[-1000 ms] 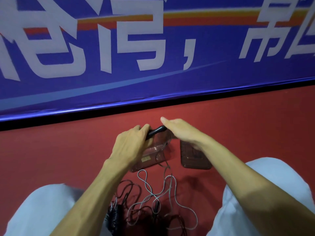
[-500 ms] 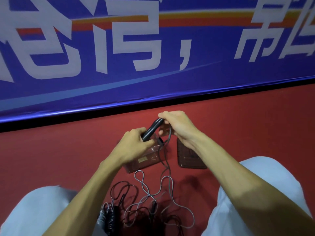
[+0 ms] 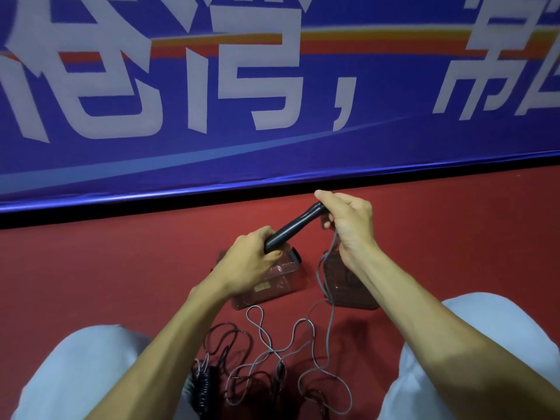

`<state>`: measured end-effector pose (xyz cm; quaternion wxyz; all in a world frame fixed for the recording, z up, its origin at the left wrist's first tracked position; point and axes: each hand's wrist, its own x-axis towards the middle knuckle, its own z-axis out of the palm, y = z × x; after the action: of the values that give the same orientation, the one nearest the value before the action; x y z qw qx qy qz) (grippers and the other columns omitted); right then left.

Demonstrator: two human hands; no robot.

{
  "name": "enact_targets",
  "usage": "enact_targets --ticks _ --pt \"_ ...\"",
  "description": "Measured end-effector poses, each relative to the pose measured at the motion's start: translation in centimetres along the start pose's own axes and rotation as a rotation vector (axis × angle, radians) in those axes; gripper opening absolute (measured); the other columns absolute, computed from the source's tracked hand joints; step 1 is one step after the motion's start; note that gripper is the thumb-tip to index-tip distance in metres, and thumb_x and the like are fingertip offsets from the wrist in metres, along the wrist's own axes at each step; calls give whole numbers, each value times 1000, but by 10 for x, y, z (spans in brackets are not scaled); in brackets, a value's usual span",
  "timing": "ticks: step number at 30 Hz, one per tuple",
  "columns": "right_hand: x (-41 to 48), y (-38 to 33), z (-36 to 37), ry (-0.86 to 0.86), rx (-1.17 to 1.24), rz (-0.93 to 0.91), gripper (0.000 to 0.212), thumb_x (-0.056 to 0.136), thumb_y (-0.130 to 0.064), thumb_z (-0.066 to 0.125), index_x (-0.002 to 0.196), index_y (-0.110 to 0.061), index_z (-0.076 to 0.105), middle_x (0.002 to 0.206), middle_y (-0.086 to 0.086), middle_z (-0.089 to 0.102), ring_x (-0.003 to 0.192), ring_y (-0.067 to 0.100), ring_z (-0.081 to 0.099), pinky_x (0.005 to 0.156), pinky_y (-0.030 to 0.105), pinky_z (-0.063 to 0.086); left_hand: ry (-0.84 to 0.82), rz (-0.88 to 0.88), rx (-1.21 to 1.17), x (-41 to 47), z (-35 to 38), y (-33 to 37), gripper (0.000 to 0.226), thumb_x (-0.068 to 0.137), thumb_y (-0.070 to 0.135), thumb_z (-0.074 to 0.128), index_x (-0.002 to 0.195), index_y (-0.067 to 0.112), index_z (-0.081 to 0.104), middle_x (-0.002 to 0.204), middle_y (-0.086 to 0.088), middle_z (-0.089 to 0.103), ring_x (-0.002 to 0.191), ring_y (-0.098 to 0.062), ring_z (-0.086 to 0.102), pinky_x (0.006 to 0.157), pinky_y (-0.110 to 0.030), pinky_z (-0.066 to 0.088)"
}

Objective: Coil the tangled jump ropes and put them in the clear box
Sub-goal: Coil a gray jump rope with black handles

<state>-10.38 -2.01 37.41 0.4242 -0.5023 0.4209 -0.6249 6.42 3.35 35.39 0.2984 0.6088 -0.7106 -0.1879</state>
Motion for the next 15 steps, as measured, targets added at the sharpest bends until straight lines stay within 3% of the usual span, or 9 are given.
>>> enact_targets --ticks 3,6,9,11,13,15 --pt "0 -1 -1 15 -3 -23 41 81 -20 74 61 12 55 44 -2 42 45 10 40 51 26 35 -51 26 -110 -1 -3 0 23 93 26 63 75 26 48 57 12 46 43 -1 41 45 -17 32" --pt "-5 -4 3 -34 36 37 42 87 -30 67 54 -10 50 42 -5 40 42 12 41 46 27 34 -10 23 -168 -2 -2 0 27 92 33 65 73 24 48 52 13 41 41 -2 36 45 -20 32" --pt "-11 -7 8 -210 72 99 50 89 -53 54 56 -16 45 46 4 48 40 17 47 42 24 38 70 -20 -269 0 -4 -2 31 90 37 65 71 22 48 48 15 37 43 -3 31 43 -23 30" --pt "-12 -5 11 -381 39 78 49 87 -55 48 60 -14 44 46 8 52 40 21 51 47 26 44 120 -64 -470 1 -3 -1 29 92 36 64 74 18 50 51 12 35 43 -7 28 43 -25 26" --pt "-11 6 10 -531 -165 2 37 94 -40 52 70 -13 46 47 0 52 43 21 60 54 36 47 229 -119 -785 3 -3 6 25 95 31 59 79 13 54 47 7 34 38 -6 26 39 -20 25" --pt "-14 25 9 -687 -491 -80 22 94 -29 59 79 -20 46 55 -3 56 50 20 66 58 38 49 350 -169 -1073 6 -10 12 23 97 29 56 85 9 58 55 -3 44 36 -5 26 37 -17 27"
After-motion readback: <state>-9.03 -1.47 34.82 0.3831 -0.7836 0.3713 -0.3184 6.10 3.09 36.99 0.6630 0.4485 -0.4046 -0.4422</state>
